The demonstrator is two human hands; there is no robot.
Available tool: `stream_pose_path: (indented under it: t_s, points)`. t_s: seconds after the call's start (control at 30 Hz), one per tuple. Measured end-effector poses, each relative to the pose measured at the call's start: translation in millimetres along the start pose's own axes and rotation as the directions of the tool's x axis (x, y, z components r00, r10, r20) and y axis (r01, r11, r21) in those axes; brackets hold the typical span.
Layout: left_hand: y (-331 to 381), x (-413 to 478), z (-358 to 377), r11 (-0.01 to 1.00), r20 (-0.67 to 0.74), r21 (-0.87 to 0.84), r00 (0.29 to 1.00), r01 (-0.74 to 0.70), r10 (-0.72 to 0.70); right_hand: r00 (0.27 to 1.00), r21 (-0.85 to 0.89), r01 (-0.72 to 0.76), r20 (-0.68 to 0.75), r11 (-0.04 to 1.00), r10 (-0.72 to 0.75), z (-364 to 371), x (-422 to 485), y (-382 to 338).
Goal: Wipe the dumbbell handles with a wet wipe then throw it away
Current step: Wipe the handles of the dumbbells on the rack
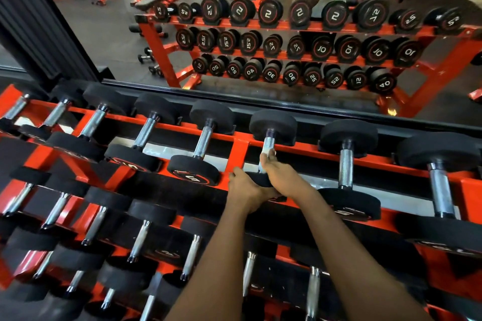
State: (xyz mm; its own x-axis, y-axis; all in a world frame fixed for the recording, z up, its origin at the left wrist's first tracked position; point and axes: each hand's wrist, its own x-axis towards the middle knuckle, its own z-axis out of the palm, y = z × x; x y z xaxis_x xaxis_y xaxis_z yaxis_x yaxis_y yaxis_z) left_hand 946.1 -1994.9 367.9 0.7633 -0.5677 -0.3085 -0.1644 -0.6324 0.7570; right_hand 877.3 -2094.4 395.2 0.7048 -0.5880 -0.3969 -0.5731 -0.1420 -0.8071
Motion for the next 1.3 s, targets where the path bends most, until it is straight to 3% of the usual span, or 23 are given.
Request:
stream_pose_path:
  t_s: [0.13, 0.3, 0.43, 0.47, 0.57, 0.7, 0.8, 0.87, 1.0, 1.13, 1.23, 1.3]
  points:
    - [-1, -1, 1, 1.0, -0.011, 0.011, 1.0, -0.007, 0.007, 0.998, -0.085, -0.038, 0.043, 0.996, 0.042, -3, 2, -9]
    - [0, -4, 0, 1.0, 0.008, 0.001, 1.0, -0.008, 0.008, 0.995, -0.175, 0.066, 0.084, 0.982, -0.051, -4, 20, -8]
    - [-2, -1, 0, 1.0, -0.005, 0.012, 1.0, -0.021, 0.021, 0.997, -0.238, 0.011, 0.082, 0.971, 0.008, 4, 19, 10]
    - [-2, -2, 0, 1.0, -0.003, 0.008, 1.0, -0.02, 0.02, 0.997, -0.198, -0.018, 0.076, 0.98, 0.033, 4, 20, 7]
    - [-1, -3, -2, 1.0, 0.007, 0.004, 1.0, -0.002, 0.002, 0.999, 0.231, -0.046, 0.021, 0.972, 0.043, 1, 39, -1]
    - [4, -8, -3, 1.0, 0.009, 0.008, 1.0, 0.014, -0.014, 0.99, 0.598, -0.018, -0.1, 0.801, 0.097, -5, 69, -7]
    - [4, -7, -1, 1.0, -0.01, 0.019, 1.0, -0.003, 0.003, 0.992, 0.722, -0.065, -0.029, 0.689, 0.124, -4, 81, -3]
    - [3, -6, 0, 1.0, -0.02, 0.027, 1.0, -0.004, 0.005, 0.993, 0.716, -0.107, 0.043, 0.69, 0.108, -1, 81, 1]
    - [4, -6, 2, 1.0, -0.041, 0.015, 0.999, -0.001, 0.001, 0.991, 0.597, -0.121, 0.124, 0.793, 0.058, -6, 79, 4]
    - [3, -5, 1, 1.0, -0.042, 0.004, 0.999, -0.01, 0.01, 0.976, 0.363, -0.195, 0.168, 0.911, 0.142, -10, 85, 19]
    - [3, -4, 2, 1.0, -0.049, -0.005, 0.999, -0.011, 0.011, 0.969, 0.269, -0.244, 0.104, 0.932, 0.224, 0, 85, 29]
    - [3, -5, 2, 1.0, -0.046, -0.003, 0.999, -0.011, 0.011, 0.975, 0.184, -0.207, -0.048, 0.961, 0.219, 7, 83, 33]
